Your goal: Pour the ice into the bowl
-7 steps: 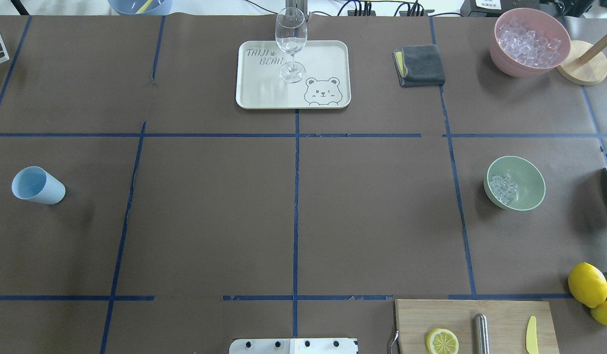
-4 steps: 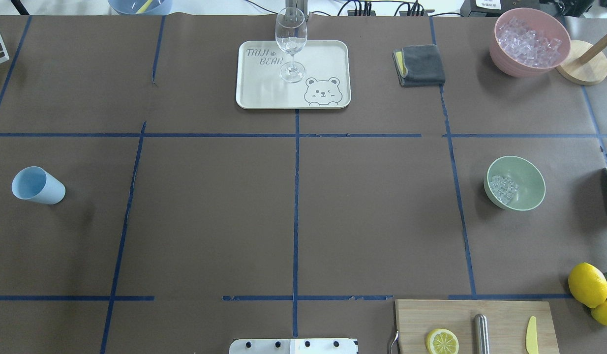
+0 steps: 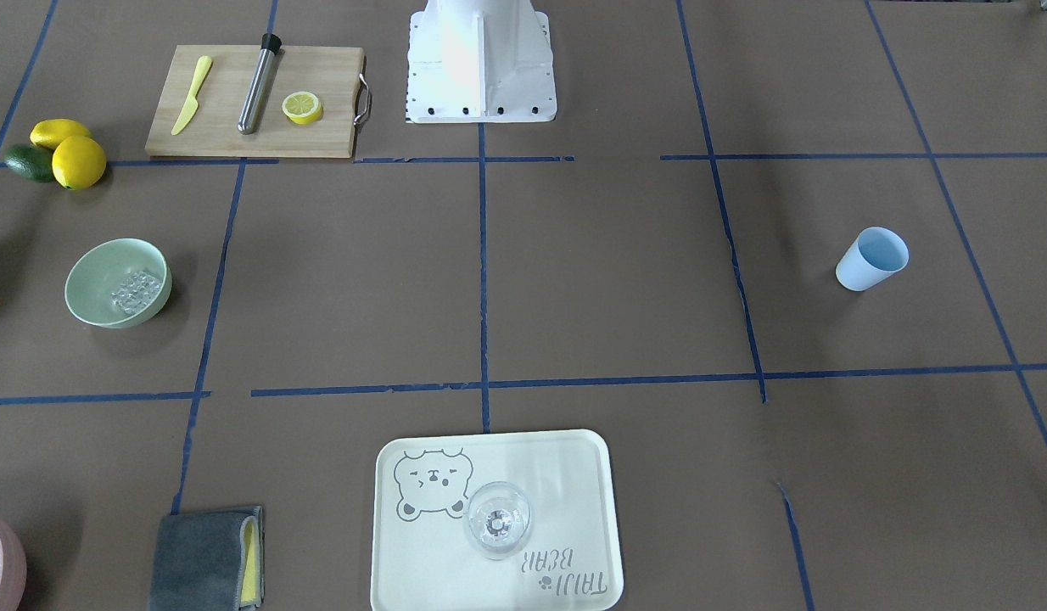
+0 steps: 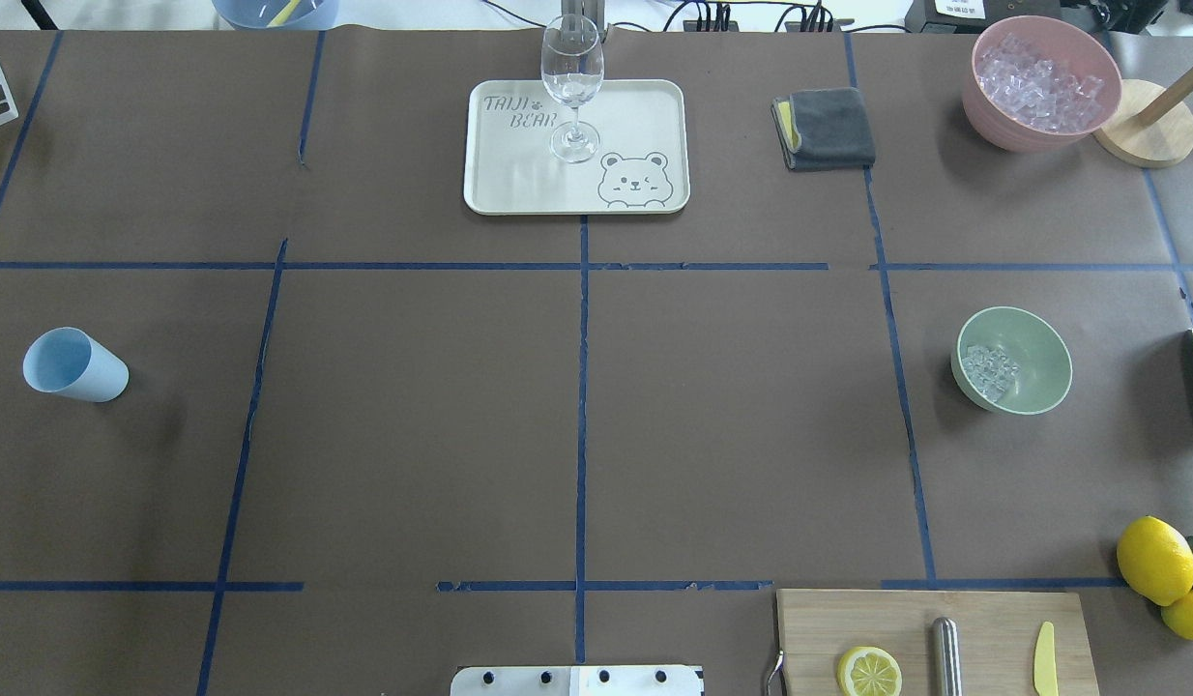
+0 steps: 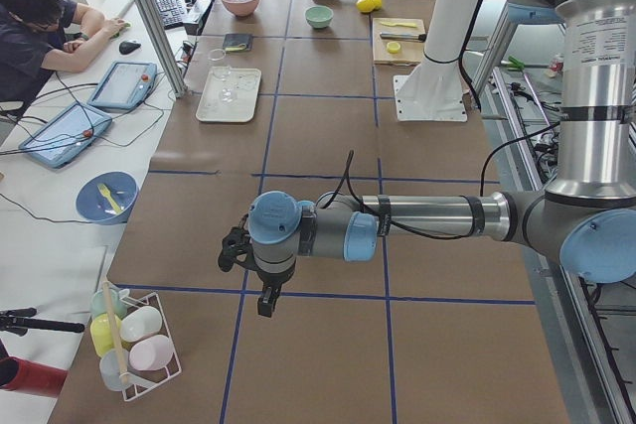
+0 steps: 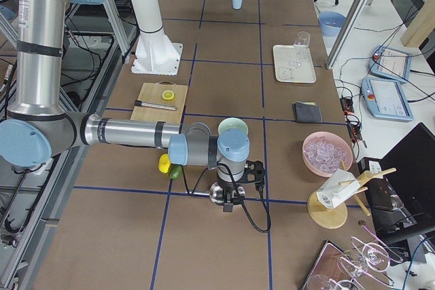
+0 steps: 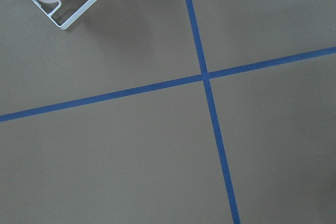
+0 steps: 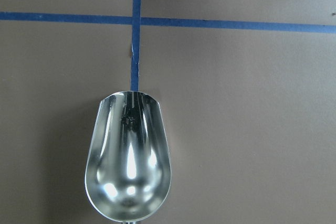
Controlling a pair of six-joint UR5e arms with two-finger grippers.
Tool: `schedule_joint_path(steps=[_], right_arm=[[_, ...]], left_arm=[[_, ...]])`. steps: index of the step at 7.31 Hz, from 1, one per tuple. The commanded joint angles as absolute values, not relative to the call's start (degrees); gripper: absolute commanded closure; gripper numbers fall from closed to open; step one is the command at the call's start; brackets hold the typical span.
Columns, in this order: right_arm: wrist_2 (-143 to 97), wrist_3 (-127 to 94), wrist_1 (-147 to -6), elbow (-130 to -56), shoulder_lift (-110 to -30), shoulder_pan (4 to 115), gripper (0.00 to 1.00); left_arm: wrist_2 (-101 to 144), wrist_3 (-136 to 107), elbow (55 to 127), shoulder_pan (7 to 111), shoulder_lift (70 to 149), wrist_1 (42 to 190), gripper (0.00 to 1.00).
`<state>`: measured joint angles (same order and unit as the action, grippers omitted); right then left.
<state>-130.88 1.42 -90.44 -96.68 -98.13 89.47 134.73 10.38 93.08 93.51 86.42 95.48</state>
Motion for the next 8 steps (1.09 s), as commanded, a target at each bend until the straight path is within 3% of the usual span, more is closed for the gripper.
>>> schedule_joint_path(steps=[1, 8], right_arm=[[-131.2, 1.5, -91.4, -98.0, -98.9, 89.5, 0.0], [-131.4, 1.1, -91.6, -97.9, -98.3, 88.7, 0.0]], left_arm=[[134.7, 10.5, 92.7, 93.5, 86.0, 95.8, 0.0], [134.7, 10.7, 92.5, 93.4, 86.1, 96.0, 0.0]])
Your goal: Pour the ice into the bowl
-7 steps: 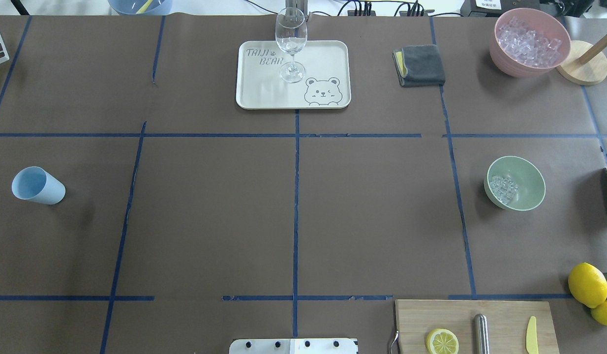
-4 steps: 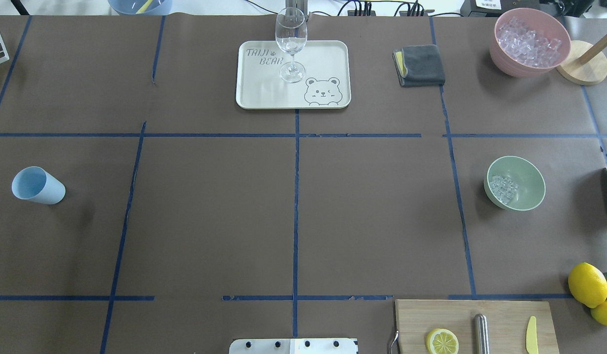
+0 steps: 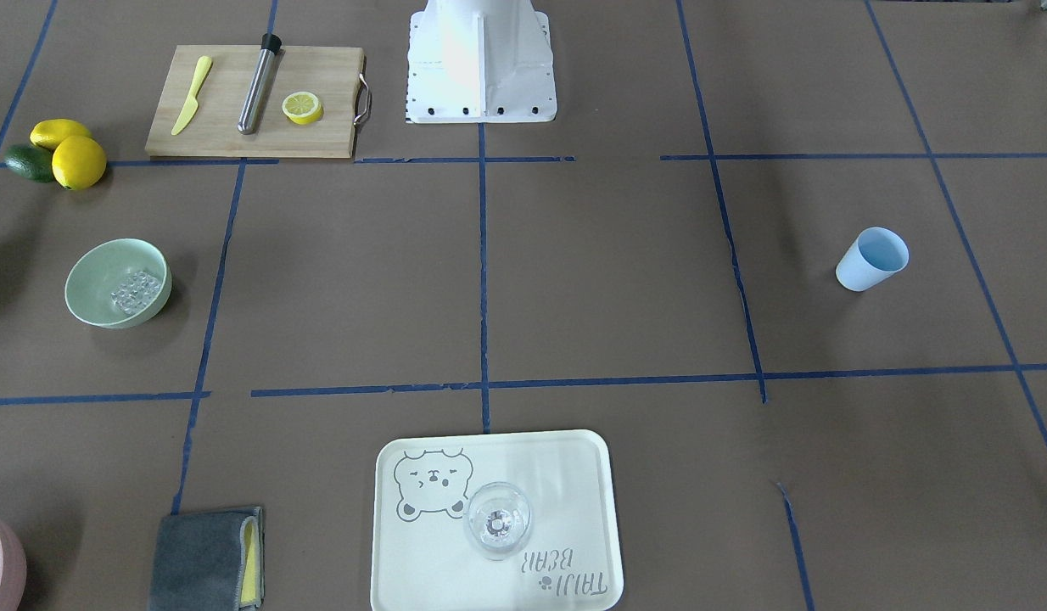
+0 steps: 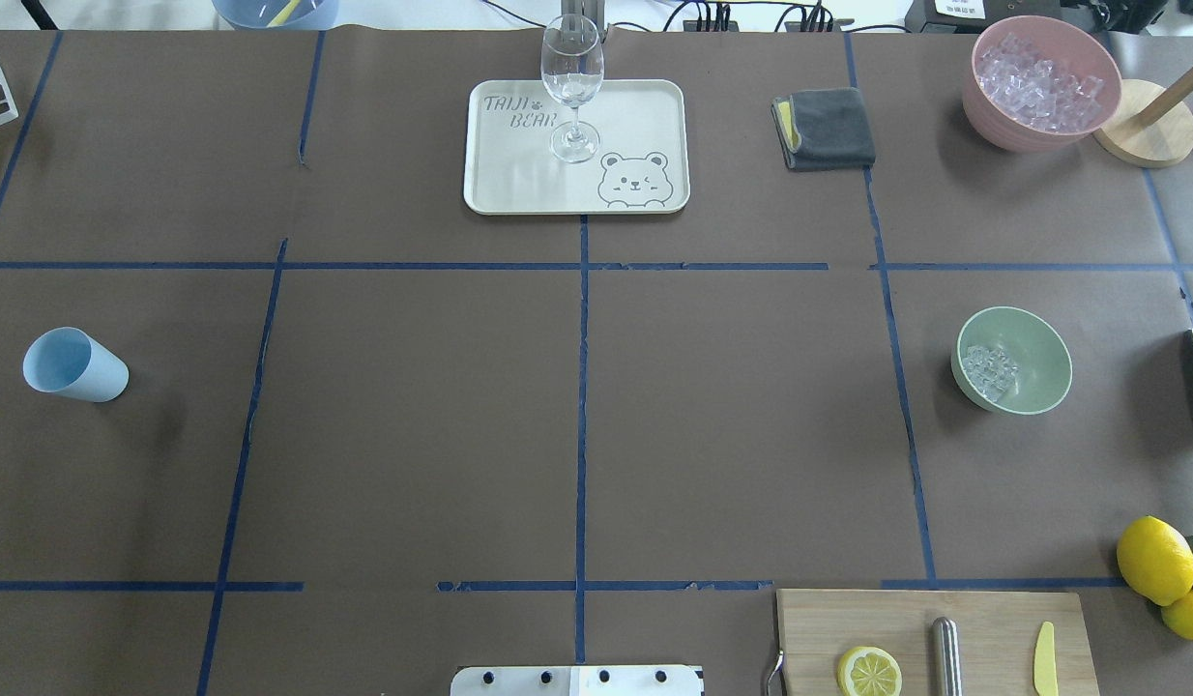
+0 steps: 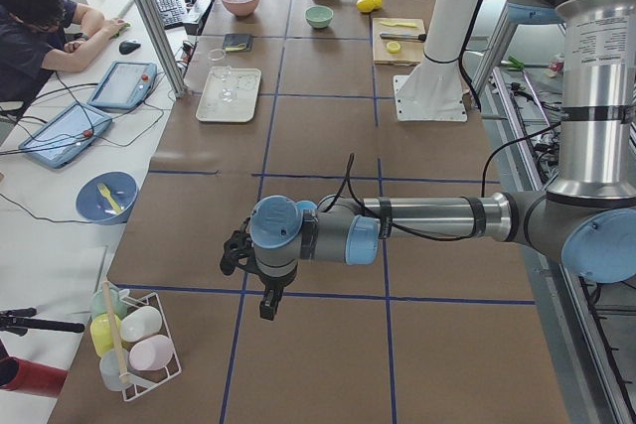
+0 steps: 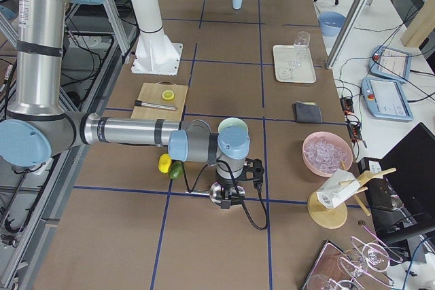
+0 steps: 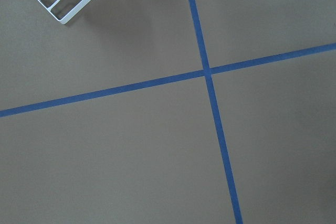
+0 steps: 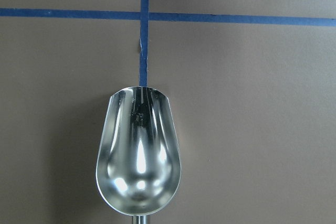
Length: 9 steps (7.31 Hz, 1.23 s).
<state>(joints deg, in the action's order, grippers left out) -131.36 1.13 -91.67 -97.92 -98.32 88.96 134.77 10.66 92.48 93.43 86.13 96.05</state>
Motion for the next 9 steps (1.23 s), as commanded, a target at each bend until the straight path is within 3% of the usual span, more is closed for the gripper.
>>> schedule_joint_path(steps=[1, 9], right_arm=[[-131.4, 1.1, -91.5, -98.0, -98.3, 88.5, 0.0], [-131.4, 1.1, -91.5, -97.9, -98.3, 87.5, 0.0]], left_arm=[[134.7, 10.7, 92.5, 93.4, 86.1, 96.1, 0.0], [134.8, 10.7, 92.5, 93.4, 86.1, 96.1, 0.0]])
